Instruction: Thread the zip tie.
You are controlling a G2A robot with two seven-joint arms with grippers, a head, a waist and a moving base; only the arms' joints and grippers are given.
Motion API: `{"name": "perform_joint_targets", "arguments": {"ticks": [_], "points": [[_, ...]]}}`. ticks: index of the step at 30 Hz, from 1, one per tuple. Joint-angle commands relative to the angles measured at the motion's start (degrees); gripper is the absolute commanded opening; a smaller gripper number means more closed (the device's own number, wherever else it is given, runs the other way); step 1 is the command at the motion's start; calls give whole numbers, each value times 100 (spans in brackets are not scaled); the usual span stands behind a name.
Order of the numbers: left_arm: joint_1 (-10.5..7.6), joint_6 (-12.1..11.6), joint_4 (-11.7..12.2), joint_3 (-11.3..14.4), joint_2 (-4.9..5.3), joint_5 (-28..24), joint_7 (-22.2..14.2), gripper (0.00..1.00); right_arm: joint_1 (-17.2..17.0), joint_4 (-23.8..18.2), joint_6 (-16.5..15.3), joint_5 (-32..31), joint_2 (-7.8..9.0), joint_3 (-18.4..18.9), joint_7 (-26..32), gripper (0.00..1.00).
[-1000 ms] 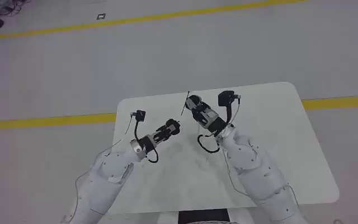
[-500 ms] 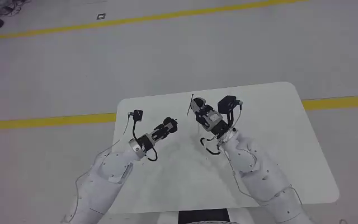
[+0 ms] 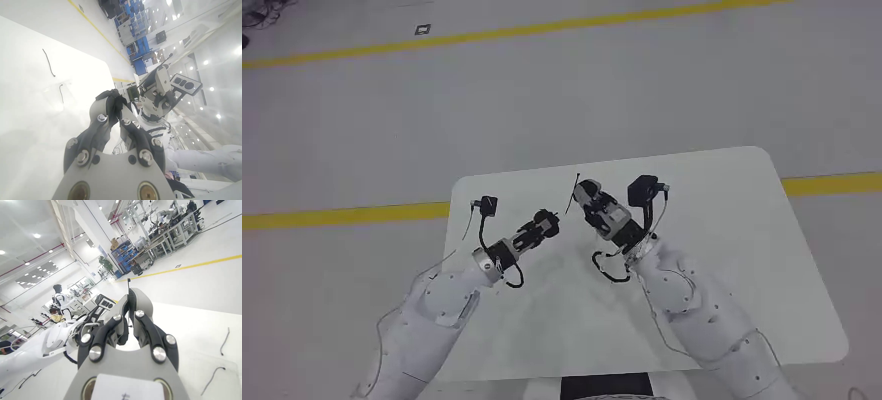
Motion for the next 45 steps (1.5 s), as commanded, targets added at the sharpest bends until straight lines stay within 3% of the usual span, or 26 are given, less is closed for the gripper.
{"name": "perform_joint_targets", "arguments": {"ticks": [1, 20, 31, 45], "points": [[0, 0, 0, 0, 0, 0, 0, 0, 48, 7, 0, 76, 42, -79, -59, 0], [0, 0, 0, 0, 0, 0, 0, 0, 502, 645, 0, -86, 433, -830, -1241, 0], [0, 0, 0, 0, 0, 0, 0, 0, 795, 1008, 0, -165, 513, -1290, -2034, 0], [0, 0, 0, 0, 0, 0, 0, 0, 1099, 1657, 0, -1086, 465, -1745, -3273, 0]]}}
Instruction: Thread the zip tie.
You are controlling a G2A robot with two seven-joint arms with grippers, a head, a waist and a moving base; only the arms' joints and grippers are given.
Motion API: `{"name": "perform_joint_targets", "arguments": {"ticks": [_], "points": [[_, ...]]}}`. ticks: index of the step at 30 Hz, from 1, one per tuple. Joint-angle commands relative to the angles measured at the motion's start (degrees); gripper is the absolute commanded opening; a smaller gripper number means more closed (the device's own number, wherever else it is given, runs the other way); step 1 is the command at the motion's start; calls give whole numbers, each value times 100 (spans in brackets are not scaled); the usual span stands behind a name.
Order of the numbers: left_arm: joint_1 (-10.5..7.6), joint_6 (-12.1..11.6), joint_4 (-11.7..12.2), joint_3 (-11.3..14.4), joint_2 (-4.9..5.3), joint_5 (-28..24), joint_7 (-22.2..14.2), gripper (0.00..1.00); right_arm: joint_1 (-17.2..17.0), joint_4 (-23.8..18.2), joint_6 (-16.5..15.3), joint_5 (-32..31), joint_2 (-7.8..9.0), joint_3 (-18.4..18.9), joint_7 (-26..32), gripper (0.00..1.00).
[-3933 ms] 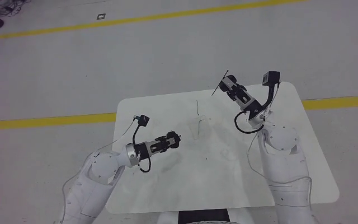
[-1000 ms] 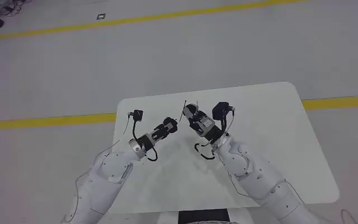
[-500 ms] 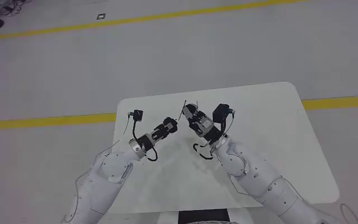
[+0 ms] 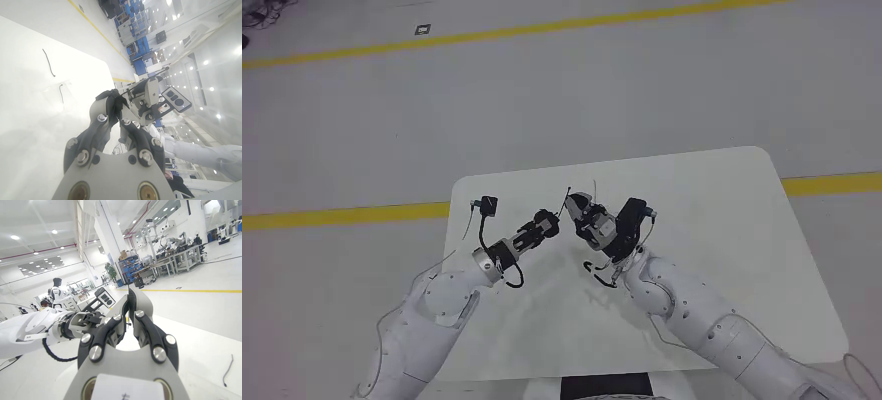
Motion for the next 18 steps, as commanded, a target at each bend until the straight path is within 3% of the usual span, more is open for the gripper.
{"name": "perform_joint_targets", "arguments": {"ticks": [1, 11, 18], "points": [[0, 0, 0, 0, 0, 0, 0, 0, 21, 67, 0, -60, -17, -29, -126, 0], [0, 0, 0, 0, 0, 0, 0, 0, 34, 333, 4, -532, -84, -32, -671, 0], [0, 0, 0, 0, 0, 0, 0, 0, 15, 364, 45, -602, -88, -10, -641, 0]]}}
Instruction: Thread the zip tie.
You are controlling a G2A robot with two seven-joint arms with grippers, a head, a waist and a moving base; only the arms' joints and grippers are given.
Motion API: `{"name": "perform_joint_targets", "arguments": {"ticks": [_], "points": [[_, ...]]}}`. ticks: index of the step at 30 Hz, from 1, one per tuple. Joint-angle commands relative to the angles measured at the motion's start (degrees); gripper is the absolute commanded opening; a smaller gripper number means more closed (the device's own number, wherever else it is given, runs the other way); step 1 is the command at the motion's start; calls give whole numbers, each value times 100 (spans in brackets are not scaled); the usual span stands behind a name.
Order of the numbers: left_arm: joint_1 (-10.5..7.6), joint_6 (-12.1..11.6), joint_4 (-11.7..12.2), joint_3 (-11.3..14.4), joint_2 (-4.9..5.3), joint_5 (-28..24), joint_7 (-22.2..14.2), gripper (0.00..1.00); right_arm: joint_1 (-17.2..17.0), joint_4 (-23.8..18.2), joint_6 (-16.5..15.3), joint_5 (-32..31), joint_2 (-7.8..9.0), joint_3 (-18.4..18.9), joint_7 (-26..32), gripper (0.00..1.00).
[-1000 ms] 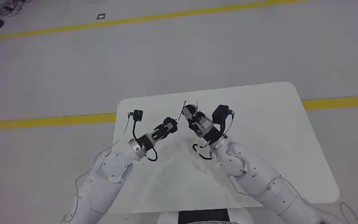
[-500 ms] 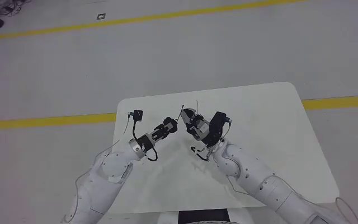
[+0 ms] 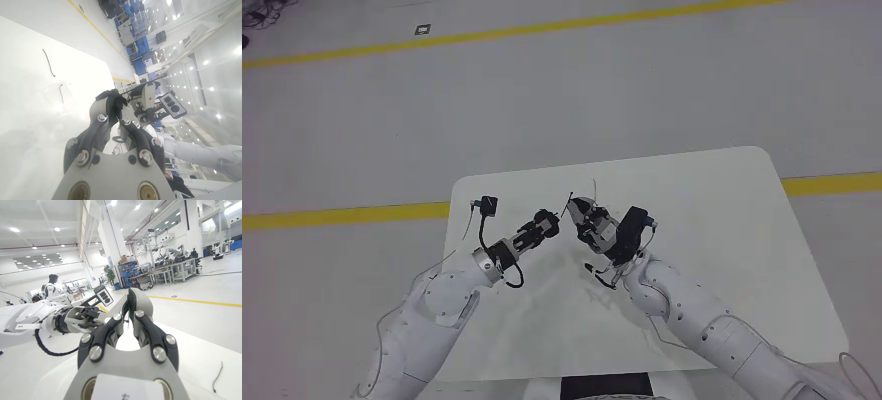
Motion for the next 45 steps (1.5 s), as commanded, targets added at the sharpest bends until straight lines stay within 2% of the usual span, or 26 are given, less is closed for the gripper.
{"name": "perform_joint_targets", "arguments": {"ticks": [1, 8, 16, 45], "points": [[0, 0, 0, 0, 0, 0, 0, 0, 0, 0, -1, 1, 0, 0, -1, 0], [0, 0, 0, 0, 0, 0, 0, 0, -78, -140, 141, -93, -10, 107, -67, 0], [0, 0, 0, 0, 0, 0, 0, 0, -131, -179, 13, -262, -39, 207, -162, 0], [0, 0, 0, 0, 0, 0, 0, 0, 102, 306, -46, -260, -216, 47, -267, 0]]}}
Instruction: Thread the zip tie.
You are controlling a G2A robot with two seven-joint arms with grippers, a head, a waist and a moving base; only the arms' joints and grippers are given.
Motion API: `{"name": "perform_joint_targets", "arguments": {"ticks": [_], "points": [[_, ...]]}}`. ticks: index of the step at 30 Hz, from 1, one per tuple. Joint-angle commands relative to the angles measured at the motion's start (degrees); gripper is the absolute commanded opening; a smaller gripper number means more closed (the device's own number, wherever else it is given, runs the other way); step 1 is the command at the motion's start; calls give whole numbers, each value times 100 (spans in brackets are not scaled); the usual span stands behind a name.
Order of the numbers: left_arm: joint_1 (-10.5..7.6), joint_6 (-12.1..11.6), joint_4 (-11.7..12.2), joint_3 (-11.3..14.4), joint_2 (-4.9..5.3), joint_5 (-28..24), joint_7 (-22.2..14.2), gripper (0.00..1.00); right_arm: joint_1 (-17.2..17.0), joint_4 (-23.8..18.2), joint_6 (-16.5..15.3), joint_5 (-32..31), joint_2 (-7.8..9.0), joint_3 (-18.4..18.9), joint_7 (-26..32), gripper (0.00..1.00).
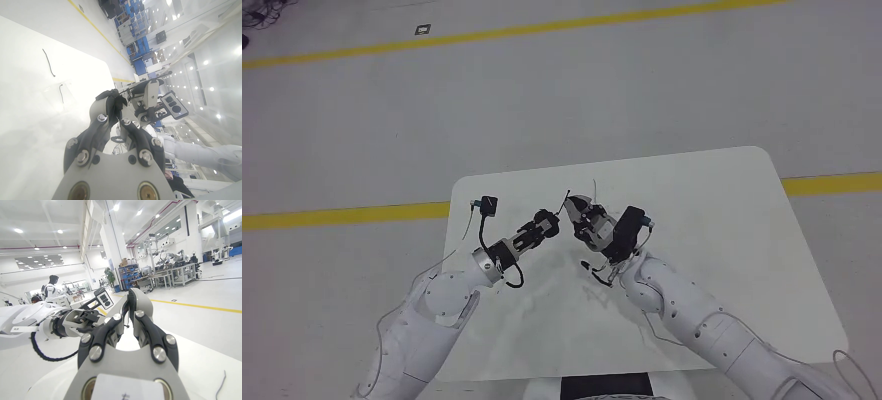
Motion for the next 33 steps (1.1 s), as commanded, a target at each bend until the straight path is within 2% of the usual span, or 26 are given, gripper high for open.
{"name": "perform_joint_targets", "arguments": {"ticks": [1, 33], "points": [[0, 0, 0, 0, 0, 0, 0, 0, 6, 23, 0, 0, -6, -1, -5, 0], [0, 0, 0, 0, 0, 0, 0, 0, 42, 39, 0, -64, -40, 25, -138, 0]]}}
